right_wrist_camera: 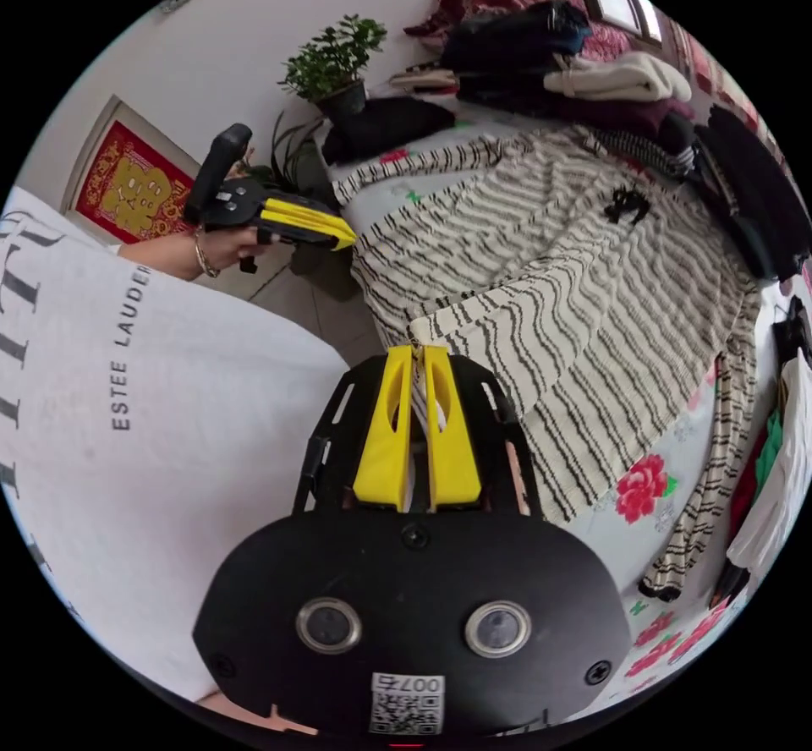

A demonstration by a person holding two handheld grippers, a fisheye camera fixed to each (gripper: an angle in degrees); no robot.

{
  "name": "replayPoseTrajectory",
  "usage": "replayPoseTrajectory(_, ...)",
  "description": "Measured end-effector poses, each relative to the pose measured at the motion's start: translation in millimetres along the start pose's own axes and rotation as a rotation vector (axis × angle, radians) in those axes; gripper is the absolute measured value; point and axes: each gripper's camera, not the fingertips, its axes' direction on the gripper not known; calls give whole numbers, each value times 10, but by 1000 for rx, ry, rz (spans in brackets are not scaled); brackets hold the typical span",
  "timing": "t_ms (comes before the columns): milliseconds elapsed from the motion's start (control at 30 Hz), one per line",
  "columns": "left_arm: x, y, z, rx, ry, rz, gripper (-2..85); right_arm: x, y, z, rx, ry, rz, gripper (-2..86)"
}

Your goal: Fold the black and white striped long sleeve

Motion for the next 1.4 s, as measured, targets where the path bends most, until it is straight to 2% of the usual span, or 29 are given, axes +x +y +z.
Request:
replayPoseTrajectory(100, -139, -3, 134, -16, 24, -82, 83, 67, 36, 192, -66, -21, 25, 2)
replayPoseTrajectory(333, -76, -398, 435, -105, 21, -43, 92, 198, -95, 134, -69, -15, 45, 2)
replayPoseTrajectory(500, -66, -558, 396, -122, -39, -10, -3, 261, -164, 94, -75, -1, 58, 2)
replayPoseTrajectory(633, -256, -557, 102, -56, 109, -16, -9, 292, -190, 18, -64, -12, 82, 2)
replayPoseTrajectory(700, -513, -502, -216, 23, 212, -65, -9, 282, -205, -57, -44, -17, 85, 2)
replayPoseTrajectory(833, -982, -367, -590, 100, 291, -146, -9, 209, -292, -244, 2, -51, 57, 3)
replayPoseTrajectory(933, -1426, -222, -523, 54, 297, -258, -9, 176, -385, -180, -16, -80, 36, 6)
replayPoseTrajectory(1000, -1854, -22, -185, -62, 320, -473, -9, 175, -442, -24, -55, -110, 45, 10)
replayPoseTrajectory(1067, -2046, 98, -39, -85, 366, -593, -9, 130, -503, 126, -80, -132, 36, 17)
replayPoseTrajectory(1167, -2069, 96, -69, -35, 378, -601, -7, 61, -573, 197, -87, -153, 37, 34)
replayPoseTrajectory(1267, -1975, -27, -122, -22, 348, -533, 1, 181, -432, 6, -1, -107, 137, 51)
replayPoseTrajectory(1400, -1867, -173, -77, -33, 255, -470, 82, 538, 15, -172, 22, 62, 366, 71)
